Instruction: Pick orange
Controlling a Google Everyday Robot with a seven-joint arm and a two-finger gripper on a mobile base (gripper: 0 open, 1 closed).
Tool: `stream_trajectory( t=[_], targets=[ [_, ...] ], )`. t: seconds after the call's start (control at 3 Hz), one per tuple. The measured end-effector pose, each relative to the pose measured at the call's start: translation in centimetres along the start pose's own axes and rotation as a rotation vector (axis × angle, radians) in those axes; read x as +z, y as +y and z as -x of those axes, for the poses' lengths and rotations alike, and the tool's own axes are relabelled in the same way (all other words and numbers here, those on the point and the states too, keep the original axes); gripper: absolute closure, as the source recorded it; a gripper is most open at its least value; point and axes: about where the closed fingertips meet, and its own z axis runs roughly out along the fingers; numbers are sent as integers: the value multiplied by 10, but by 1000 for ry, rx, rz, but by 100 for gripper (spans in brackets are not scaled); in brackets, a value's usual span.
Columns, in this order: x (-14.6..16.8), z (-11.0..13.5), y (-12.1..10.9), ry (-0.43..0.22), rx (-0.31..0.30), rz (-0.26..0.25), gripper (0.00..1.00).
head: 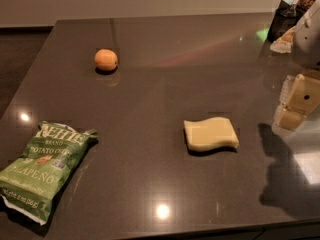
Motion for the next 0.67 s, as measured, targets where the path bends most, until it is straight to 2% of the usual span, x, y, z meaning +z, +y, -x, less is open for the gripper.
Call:
stream_trajectory(
  t=[0.33,0.67],
  targets=[
    [0,0,0,0,0,0,0],
    [3,19,-14,-43,-7,-1,0]
  ],
)
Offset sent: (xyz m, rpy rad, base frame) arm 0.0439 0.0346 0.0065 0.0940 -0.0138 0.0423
